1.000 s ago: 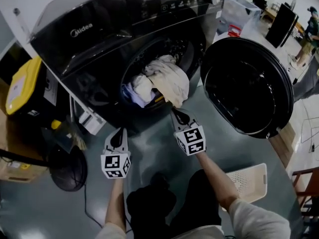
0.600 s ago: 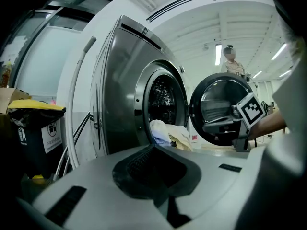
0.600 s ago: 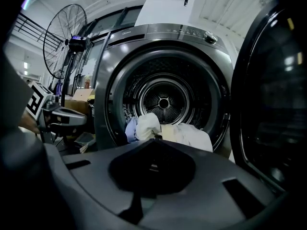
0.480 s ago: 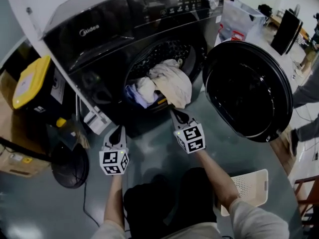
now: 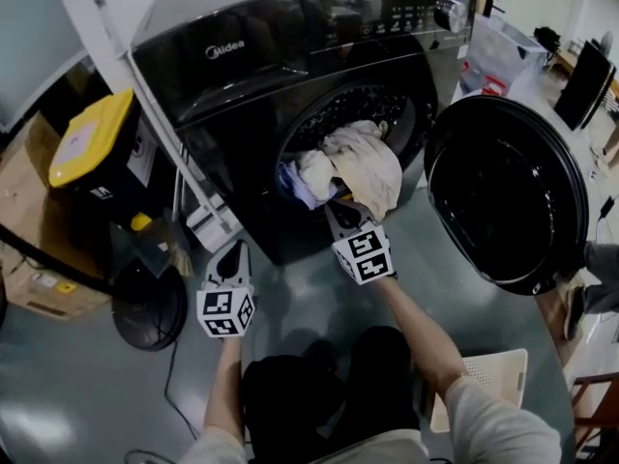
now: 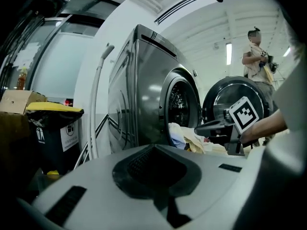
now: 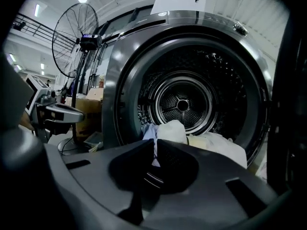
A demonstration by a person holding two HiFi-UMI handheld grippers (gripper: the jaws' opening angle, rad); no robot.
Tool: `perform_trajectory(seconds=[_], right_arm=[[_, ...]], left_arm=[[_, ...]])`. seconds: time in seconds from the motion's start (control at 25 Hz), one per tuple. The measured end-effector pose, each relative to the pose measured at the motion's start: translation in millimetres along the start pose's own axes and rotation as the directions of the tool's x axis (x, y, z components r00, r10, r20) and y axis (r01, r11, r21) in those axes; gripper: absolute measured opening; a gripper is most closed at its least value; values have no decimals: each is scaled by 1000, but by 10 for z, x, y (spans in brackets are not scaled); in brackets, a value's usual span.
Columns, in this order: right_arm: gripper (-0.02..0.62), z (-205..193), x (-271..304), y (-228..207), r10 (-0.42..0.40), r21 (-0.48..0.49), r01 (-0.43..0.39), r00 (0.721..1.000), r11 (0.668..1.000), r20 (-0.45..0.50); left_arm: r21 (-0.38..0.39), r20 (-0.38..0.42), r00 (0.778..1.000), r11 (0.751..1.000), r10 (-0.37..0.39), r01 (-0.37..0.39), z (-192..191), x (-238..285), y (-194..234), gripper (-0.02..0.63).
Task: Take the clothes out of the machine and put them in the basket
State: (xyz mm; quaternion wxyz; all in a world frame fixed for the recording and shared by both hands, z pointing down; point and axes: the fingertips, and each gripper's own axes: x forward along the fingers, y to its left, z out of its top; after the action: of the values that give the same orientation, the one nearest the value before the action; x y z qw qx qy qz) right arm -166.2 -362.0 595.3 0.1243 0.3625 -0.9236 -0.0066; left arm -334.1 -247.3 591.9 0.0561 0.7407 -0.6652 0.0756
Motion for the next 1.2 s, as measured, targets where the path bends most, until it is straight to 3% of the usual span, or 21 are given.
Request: perform_trajectory(seconds=[0.08,0.12,0.16,0.24,0.28,0.64,1.08,1.2], right_arm=[[28,-1,90,35,19,1,-19,1000,1000,-6],[102,-10,139,52,33,5,-33,999,999,-16],[252,-19,191,64,44,10,-44,999,999,-25],[359,-17,291,48,40,15,-39,999,999,-30],[376,-10,336,26,32,18,-32,999,999,-28],[392,83,798,-217,-15,68,20,998,997,-61],[388,-106,1172,-194,-19,65,28,990,997,-137],[313,-213,1194,-183,-24,55,33,985,998,-168]], left_arm=[[-4,3,1000,1000,11,-11,-7,-17,55,20],[-6,4,1000,1000,15,-15,-13,-23,75,20],[-7,4,1000,1000,17,-17,-20,-27,91,20],[-11,3,1000,1000,18,-17,-44,-30,120,20],[-12,1,1000,1000,17,-17,-58,-30,132,20],[-17,-11,1000,1000,16,-16,-153,-29,225,20],[-21,-10,999,999,45,-45,-151,-25,408,20],[-24,-11,999,999,46,-46,-168,-20,407,20]])
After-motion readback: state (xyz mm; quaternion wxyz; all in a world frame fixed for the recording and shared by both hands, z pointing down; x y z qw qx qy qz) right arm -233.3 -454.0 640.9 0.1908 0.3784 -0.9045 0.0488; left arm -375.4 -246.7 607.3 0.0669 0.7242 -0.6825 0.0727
